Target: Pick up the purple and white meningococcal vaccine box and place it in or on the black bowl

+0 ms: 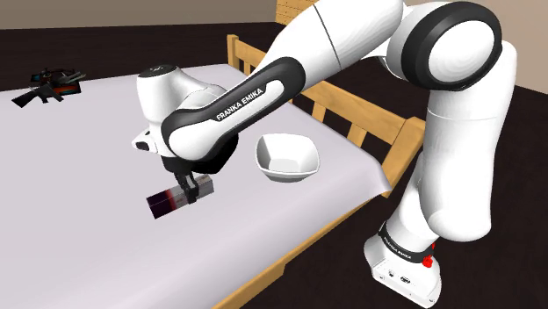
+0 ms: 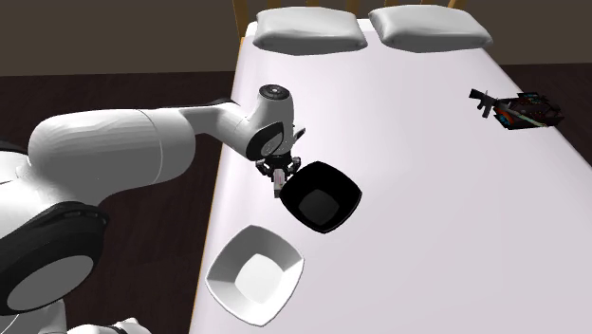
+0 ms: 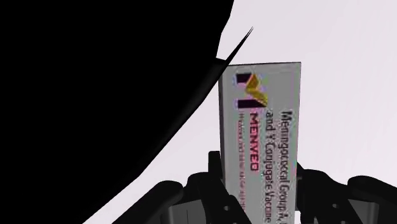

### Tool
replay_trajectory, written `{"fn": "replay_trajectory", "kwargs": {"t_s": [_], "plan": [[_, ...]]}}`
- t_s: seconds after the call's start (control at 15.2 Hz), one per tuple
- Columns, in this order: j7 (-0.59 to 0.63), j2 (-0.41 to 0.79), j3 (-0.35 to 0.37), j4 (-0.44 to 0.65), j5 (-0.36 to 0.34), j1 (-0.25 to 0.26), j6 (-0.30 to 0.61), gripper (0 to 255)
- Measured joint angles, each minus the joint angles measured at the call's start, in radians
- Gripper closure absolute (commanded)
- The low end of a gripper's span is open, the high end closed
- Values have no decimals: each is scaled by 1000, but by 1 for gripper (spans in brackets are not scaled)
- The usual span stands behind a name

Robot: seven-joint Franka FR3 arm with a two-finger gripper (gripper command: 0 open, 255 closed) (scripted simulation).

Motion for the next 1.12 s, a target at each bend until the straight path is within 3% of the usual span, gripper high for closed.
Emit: {"fn": "replay_trajectory", "kwargs": {"t_s": [1.12], "plan": [[-19, -87, 13, 104, 34, -8, -186, 255]]}}
